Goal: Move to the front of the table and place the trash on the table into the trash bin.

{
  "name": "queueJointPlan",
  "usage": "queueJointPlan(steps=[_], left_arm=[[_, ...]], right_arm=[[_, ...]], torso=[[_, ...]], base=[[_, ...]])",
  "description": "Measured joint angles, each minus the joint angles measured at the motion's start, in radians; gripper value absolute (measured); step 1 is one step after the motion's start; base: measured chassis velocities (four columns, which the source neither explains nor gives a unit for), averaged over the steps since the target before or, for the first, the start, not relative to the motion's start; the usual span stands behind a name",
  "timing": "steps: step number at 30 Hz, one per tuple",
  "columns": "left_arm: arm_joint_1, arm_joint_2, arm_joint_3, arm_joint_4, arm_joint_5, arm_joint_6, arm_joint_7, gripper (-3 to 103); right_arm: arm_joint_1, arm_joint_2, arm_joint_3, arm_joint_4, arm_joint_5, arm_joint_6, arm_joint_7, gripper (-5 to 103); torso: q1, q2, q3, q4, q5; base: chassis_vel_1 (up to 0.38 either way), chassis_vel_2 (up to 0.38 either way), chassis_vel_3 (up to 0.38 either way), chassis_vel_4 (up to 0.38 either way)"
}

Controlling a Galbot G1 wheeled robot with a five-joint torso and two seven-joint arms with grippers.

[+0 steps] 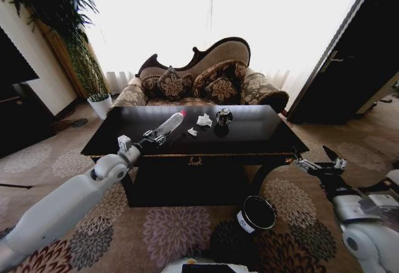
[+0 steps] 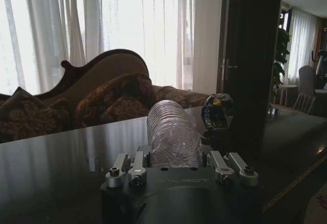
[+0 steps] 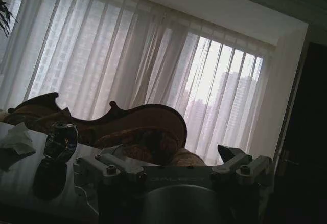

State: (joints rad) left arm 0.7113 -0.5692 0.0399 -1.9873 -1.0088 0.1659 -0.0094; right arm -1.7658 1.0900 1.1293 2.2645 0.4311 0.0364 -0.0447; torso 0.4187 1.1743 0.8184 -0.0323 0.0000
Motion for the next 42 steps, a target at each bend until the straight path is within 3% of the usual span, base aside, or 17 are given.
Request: queueJointPlan(steps=[2,4,7,8,10,12,13,15,20,28,42], left_arm=[[0.002,0.012,0.003,-0.051,-0.043,0.017,-0.014,45],[0.002,0.013,0.006,-0.063,-0.054,0.021,-0.017,45],[-0.035,0.016,0.059,-0.138,-0.107,0.041,-0.038,45],[-0.035,0.016,0.059,-0.138,-0.107,0.041,-0.038,45],[-0.057,0.017,0.095,-0.159,-0.114,0.044,-0.043,45],[-0.097,0.019,0.152,-0.194,-0.133,0.050,-0.049,45],[-0.097,0.019,0.152,-0.194,-0.133,0.050,-0.049,45],[-0.146,0.021,0.211,-0.225,-0.166,0.060,-0.051,45],[-0.246,-0.005,0.312,-0.237,-0.224,0.071,-0.053,45],[-0.362,-0.081,0.423,-0.266,-0.339,0.103,-0.076,45],[-0.332,-0.188,0.498,-0.235,-0.312,0.113,-0.103,44]], right_arm=[[-0.009,0.009,-0.001,0.002,-0.130,0.064,-0.003,100],[-0.012,0.013,-0.002,0.003,-0.171,0.083,-0.004,100],[-0.041,0.051,0.001,0.016,-0.384,0.181,-0.020,100],[-0.041,0.051,0.001,0.016,-0.384,0.181,-0.020,100],[-0.053,0.076,0.000,0.023,-0.477,0.226,-0.021,100],[-0.063,0.113,-0.006,0.024,-0.670,0.305,-0.014,100],[-0.063,0.113,-0.006,0.024,-0.670,0.305,-0.014,100],[-0.064,0.139,-0.015,0.011,-0.822,0.385,0.003,100],[-0.043,0.155,-0.029,-0.014,-1.012,0.477,0.045,100],[-0.013,0.155,-0.048,-0.050,-1.153,0.527,0.088,100],[0.011,0.204,-0.124,-0.088,-1.246,0.528,0.109,100]], torso=[[0.000,0.000,0.000,0.0000,0.0000],[0.000,0.000,0.000,0.0000,0.0001],[0.000,0.000,0.000,-0.0001,0.0000],[0.000,0.000,0.000,-0.0001,0.0000],[0.000,0.000,0.000,-0.0004,0.0000],[0.000,0.000,0.000,-0.0004,0.0001],[0.000,0.000,0.000,-0.0004,0.0001],[0.000,0.000,0.000,-0.0002,-0.0001],[0.000,0.000,0.000,-0.0001,0.0000],[0.000,0.000,0.000,-0.0001,0.0000],[0.000,0.000,0.000,-0.0002,0.0000]], base=[[0.000,0.000,0.000,0.000],[0.000,0.000,0.000,0.000],[0.000,0.000,0.000,0.000],[0.000,0.000,0.000,0.000],[0.000,0.000,0.000,0.000],[0.000,0.000,0.000,0.000],[0.000,0.000,0.000,0.000],[0.000,0.000,0.000,0.000],[0.000,0.000,0.000,0.000],[0.000,0.000,0.000,0.000],[0.000,0.000,0.000,0.000]])
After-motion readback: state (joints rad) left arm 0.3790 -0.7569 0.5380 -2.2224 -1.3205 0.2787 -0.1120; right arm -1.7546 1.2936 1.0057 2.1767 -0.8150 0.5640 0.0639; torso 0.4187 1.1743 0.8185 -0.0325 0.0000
